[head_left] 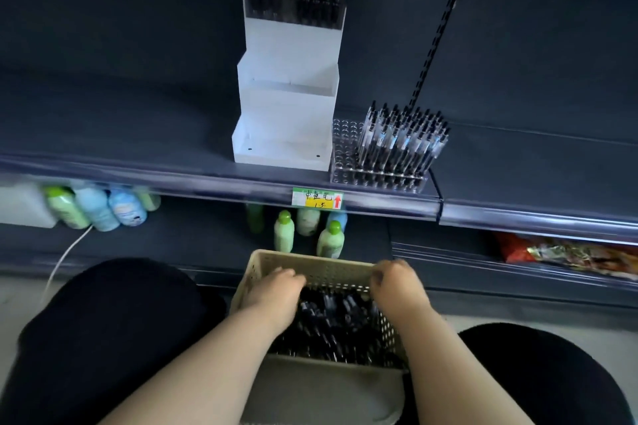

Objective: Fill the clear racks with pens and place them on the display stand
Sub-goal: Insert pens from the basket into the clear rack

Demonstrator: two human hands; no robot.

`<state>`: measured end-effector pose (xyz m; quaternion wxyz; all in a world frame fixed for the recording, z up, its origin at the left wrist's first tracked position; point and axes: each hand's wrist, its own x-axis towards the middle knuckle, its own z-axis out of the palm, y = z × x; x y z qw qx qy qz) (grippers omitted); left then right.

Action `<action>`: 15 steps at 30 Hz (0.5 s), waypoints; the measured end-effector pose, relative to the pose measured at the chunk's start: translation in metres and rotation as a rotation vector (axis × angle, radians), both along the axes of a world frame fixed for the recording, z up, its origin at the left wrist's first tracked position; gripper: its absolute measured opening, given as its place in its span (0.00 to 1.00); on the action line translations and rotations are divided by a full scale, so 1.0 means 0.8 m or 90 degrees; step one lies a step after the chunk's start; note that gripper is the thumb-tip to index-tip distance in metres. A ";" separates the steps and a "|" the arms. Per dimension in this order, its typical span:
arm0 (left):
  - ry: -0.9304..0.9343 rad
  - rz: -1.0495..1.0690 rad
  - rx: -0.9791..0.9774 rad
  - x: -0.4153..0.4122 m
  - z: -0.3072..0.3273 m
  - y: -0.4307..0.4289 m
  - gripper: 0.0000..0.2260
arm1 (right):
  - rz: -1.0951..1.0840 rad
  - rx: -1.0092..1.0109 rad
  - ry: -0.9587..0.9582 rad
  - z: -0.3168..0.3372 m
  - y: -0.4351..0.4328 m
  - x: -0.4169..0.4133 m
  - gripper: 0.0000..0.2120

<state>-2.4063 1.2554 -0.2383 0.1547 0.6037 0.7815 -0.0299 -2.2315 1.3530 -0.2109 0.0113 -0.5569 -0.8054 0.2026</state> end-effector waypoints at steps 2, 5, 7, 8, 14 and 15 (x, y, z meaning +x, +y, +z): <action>0.005 0.040 -0.055 0.002 -0.015 -0.017 0.19 | -0.022 -0.055 -0.054 -0.018 -0.018 0.000 0.12; 0.004 0.073 -0.112 0.000 -0.034 -0.030 0.21 | -0.003 -0.114 -0.118 -0.041 -0.038 -0.002 0.14; -0.008 0.113 -0.143 -0.005 -0.046 -0.033 0.21 | -0.002 -0.130 -0.149 -0.051 -0.045 -0.001 0.15; -0.008 0.139 -0.153 -0.006 -0.050 -0.035 0.21 | -0.013 -0.146 -0.151 -0.055 -0.046 0.001 0.15; -0.048 0.239 -0.198 -0.011 -0.078 -0.027 0.20 | -0.019 -0.162 -0.192 -0.071 -0.040 0.005 0.15; -0.059 0.241 -0.220 -0.009 -0.083 -0.025 0.19 | -0.021 -0.160 -0.195 -0.074 -0.037 0.004 0.15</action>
